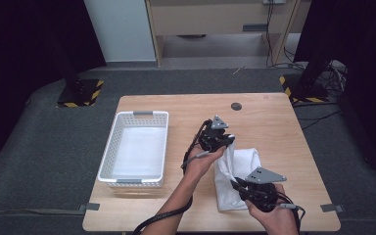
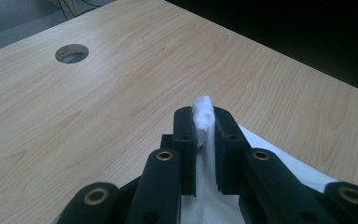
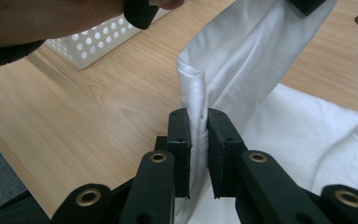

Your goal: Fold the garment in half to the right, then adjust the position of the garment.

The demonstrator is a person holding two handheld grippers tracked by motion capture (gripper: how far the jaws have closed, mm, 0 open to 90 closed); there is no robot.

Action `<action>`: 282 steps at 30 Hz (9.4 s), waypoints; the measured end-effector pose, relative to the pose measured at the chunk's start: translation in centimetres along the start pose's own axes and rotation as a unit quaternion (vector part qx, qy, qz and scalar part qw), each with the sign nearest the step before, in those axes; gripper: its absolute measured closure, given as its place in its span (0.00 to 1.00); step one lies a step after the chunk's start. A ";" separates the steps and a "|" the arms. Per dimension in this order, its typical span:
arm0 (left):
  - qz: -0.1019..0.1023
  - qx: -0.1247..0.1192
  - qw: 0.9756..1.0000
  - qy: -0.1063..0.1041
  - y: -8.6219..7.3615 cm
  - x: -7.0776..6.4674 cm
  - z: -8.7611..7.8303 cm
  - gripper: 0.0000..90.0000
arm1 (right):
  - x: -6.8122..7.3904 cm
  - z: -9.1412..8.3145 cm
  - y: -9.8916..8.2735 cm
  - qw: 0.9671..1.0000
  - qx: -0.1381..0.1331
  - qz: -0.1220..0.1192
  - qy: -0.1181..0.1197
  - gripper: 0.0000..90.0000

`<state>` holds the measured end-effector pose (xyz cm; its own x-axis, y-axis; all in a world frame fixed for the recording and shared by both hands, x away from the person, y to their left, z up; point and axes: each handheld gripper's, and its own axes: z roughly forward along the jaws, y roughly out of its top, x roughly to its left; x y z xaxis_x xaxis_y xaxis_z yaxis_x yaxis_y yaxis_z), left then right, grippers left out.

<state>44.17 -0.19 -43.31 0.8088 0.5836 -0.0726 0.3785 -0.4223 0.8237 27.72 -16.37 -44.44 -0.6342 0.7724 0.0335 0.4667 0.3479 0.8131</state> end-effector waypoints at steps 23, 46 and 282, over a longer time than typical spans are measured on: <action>-0.012 -0.019 0.999 -0.026 -2.1 0.9 2.7 0.89 | -0.9 1.1 -1.1 1.000 0.021 0.018 -0.007 0.90; -0.027 -0.014 0.999 -0.032 -3.2 0.8 3.6 0.85 | -0.5 1.6 -1.6 0.999 0.032 0.020 -0.007 0.90; -0.007 0.069 0.992 0.102 -11.9 -1.7 -1.0 0.04 | -4.7 4.5 -7.7 0.995 0.096 0.005 -0.035 0.11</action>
<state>37.84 4.57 -52.40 0.7004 0.7124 0.0438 0.4583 -0.4960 0.7376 29.89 -20.32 -53.42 -0.5872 0.8094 -0.0049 0.5859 0.4292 0.6874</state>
